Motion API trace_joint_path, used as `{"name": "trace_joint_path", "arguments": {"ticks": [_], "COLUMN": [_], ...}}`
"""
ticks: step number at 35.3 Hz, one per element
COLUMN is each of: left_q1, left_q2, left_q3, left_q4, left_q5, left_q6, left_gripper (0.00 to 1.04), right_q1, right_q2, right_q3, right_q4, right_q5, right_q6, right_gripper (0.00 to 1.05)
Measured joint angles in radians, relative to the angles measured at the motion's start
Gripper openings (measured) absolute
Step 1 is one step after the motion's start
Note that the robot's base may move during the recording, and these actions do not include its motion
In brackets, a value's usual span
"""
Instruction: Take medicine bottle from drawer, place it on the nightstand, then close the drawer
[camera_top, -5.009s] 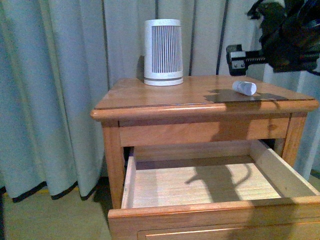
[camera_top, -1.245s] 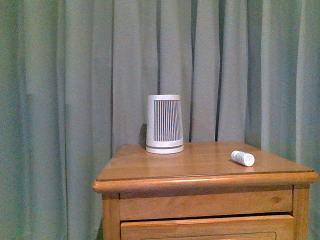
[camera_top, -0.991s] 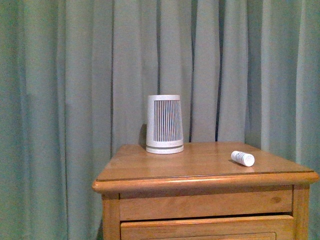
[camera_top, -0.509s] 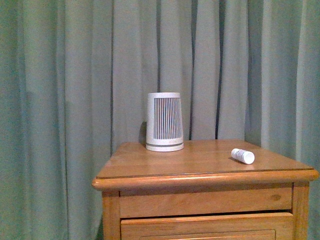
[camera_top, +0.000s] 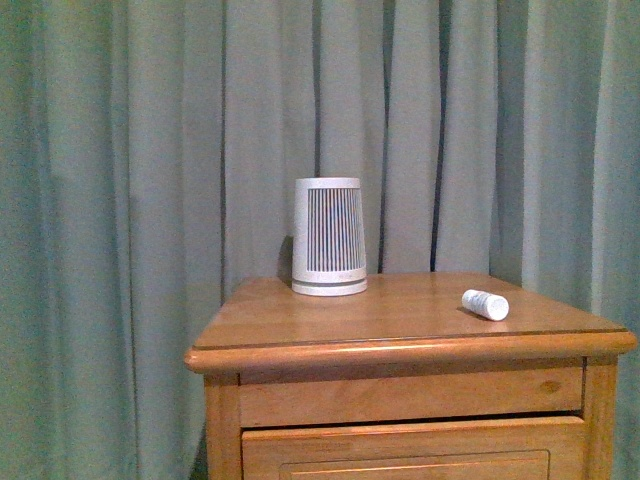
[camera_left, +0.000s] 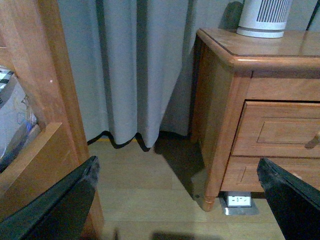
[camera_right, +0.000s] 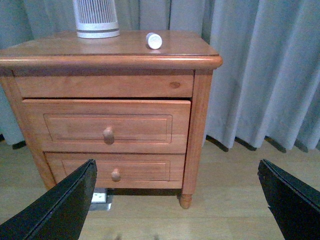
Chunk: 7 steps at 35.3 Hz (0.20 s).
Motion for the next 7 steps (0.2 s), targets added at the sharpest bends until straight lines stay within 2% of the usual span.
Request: {"name": "trace_joint_path", "arguments": {"ticks": [7], "left_q1": [0.000], "left_q2": [0.000], "left_q3": [0.000], "left_q4": [0.000], "left_q5": [0.000], "left_q6": [0.000], "left_gripper": [0.98], "right_q1": [0.000], "right_q2": [0.000], "right_q3": [0.000], "right_q4": [0.000], "right_q5": [0.000], "right_q6": [0.000], "right_gripper": [0.98]}}
